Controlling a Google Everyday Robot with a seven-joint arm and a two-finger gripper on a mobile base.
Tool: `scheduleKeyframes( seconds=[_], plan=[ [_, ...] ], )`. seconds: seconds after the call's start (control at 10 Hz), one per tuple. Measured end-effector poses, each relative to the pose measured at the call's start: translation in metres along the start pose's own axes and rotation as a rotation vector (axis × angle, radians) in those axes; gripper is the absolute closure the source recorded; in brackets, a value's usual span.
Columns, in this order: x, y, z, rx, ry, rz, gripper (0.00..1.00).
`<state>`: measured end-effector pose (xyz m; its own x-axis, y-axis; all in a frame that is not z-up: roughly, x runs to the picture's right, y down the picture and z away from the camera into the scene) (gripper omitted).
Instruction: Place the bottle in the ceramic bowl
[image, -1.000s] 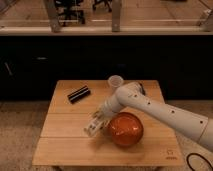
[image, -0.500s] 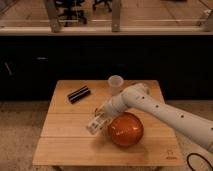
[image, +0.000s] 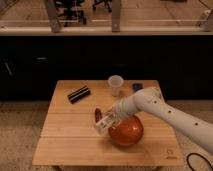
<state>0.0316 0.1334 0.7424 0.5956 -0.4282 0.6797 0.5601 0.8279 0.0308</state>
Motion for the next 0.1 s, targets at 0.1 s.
scheduleKeyframes(
  seconds=[0.1],
  plan=[
    [0.0044, 0.0060, -0.0042, 0.005, 0.011, 0.017, 1.00]
  ],
)
